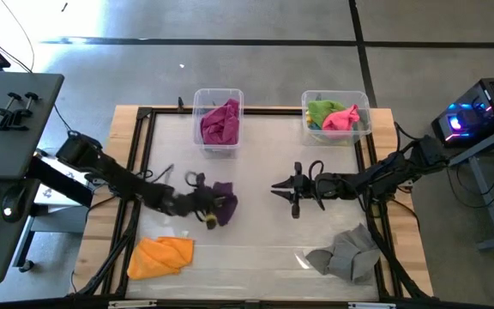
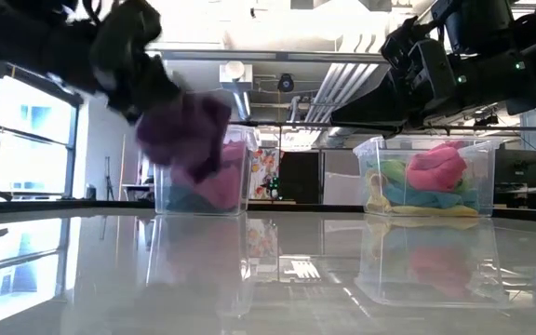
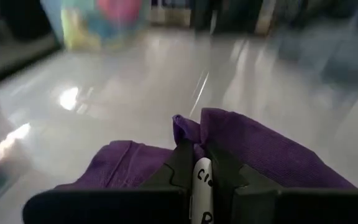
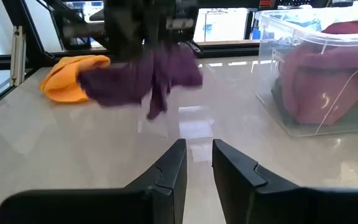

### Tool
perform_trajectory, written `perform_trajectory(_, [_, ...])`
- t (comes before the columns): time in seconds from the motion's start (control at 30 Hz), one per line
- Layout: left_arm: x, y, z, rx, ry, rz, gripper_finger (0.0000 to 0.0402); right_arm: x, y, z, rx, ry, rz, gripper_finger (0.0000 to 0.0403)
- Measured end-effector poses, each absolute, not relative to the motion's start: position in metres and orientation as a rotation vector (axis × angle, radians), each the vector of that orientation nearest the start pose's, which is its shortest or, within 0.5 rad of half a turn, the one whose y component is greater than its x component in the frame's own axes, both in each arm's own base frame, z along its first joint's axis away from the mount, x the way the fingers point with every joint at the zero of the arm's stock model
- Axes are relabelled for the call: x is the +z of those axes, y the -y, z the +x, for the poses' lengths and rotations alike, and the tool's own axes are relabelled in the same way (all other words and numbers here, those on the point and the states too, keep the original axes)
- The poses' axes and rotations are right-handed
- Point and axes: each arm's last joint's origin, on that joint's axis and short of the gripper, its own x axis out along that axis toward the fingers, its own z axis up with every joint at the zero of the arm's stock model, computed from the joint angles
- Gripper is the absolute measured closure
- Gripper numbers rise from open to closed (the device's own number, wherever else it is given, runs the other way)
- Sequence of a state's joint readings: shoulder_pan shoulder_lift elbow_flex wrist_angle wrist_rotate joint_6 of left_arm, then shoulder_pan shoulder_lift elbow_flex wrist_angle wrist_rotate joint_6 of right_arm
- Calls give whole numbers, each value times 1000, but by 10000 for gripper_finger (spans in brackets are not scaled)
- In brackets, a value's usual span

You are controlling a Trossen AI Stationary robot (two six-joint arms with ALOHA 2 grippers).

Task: Sort towels by color in basket
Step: Put the violet towel into the left transparent bin

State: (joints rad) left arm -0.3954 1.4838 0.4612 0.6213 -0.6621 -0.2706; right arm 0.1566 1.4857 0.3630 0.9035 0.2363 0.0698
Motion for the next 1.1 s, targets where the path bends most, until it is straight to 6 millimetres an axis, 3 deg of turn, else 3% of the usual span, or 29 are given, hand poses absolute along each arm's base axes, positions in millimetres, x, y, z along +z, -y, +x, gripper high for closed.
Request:
perform_trajectory(0.1, [170, 74, 241, 285, -100, -72, 388, 151, -32, 249, -94, -212, 0, 333])
perform_trajectory(0.2, [193, 60, 241, 405, 73, -17, 388, 152, -31, 250, -115, -197, -9, 333])
perform_trajectory(0.33, [226, 39, 249, 496, 169, 164, 389, 153, -30, 250, -126, -193, 11, 333])
perform_trajectory(0.43, [243, 13, 255, 611, 128, 267, 389, 153, -29, 250, -128, -194, 20, 333])
perform_trajectory(0.53, [244, -26, 257, 736, 14, 289, 390, 153, -28, 250, -134, -192, 28, 333])
perform_trajectory(0.77, [244, -110, 246, 826, -77, 128, 379, 152, -27, 250, -143, -195, 55, 333])
perform_trajectory(0.9, [244, -129, 239, 787, -108, 122, 346, 152, -26, 250, -154, -199, 50, 333])
perform_trajectory(1.1, [232, -132, 237, 766, -281, 106, 289, 151, -23, 250, -169, -200, 67, 333])
